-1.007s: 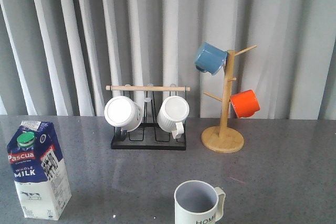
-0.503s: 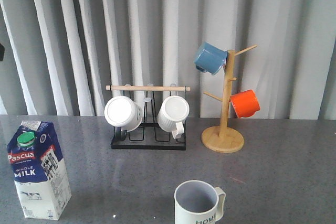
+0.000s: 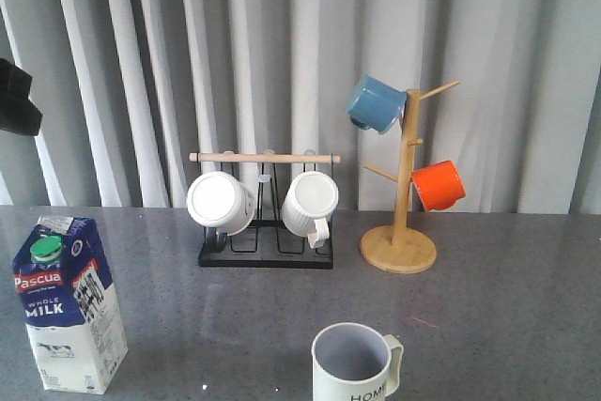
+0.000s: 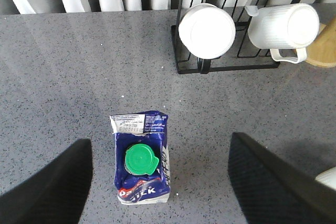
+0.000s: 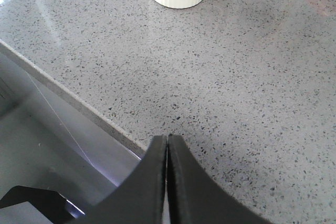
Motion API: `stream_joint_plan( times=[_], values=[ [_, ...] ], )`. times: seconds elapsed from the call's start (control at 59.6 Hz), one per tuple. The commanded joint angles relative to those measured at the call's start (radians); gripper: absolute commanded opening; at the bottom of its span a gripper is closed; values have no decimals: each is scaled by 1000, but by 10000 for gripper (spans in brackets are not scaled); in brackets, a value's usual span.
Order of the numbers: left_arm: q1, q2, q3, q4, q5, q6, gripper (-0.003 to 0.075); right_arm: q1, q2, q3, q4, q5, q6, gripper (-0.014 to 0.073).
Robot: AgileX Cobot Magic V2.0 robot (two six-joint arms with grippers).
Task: Place milk next to cup
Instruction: 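Lower the left gripper over the milk carton's top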
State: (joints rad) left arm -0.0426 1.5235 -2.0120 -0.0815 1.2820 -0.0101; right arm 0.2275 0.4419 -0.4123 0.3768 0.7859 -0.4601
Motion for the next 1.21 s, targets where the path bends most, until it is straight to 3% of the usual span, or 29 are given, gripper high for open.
stream_joint_plan(
  times=[0.0,1.191],
  values=[
    [-10,-28,-27,-11,-34,-5,524,0,7,-26,12,-51,-2,-4],
    [-10,71,-11,3,-29,-36,524,0,7,-26,15,-48,-2,-4]
  ],
)
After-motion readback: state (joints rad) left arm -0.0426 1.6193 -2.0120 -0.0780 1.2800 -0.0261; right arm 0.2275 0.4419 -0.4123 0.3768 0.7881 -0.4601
